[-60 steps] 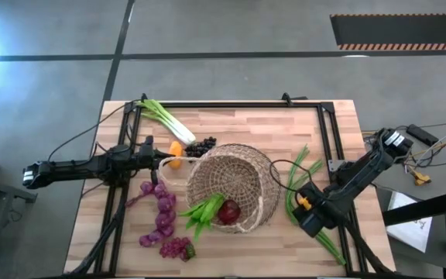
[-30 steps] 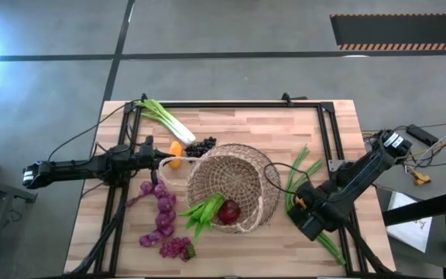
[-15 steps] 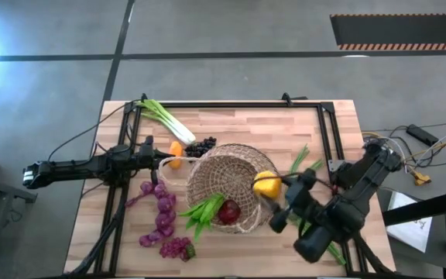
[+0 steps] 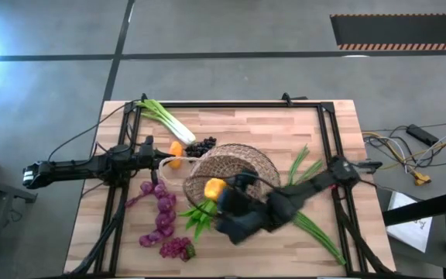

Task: Build produce basket
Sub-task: Put the bell pepper into the basket

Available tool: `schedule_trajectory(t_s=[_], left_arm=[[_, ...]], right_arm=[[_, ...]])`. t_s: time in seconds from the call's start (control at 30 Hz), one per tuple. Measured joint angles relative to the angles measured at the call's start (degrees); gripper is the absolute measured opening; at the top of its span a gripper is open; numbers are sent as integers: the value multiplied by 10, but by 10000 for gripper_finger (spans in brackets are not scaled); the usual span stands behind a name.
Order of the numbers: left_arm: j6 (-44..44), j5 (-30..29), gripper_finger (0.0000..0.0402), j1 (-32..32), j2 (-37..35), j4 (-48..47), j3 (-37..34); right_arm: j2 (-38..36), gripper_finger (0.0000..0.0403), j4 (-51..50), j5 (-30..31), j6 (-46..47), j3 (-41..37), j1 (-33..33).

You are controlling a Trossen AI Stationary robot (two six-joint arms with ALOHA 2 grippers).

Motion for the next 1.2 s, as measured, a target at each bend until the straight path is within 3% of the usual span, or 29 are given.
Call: schedule_trajectory(t_s=[0.2,0.47,0.83,1.2], left_arm=[[0,0,0,0,0,0,0],[0,0,0,0,0,0,0],[0,0,0,0,0,0,0],[0,0,0,0,0,0,0]], right_arm=[[53,283,-20,-91,-51,33,-66],[93,282,-67,-94,-47,33,-109],[155,318,-73,-100,-54,33,-114],[163,345,-92,-138,-51,33,-130]])
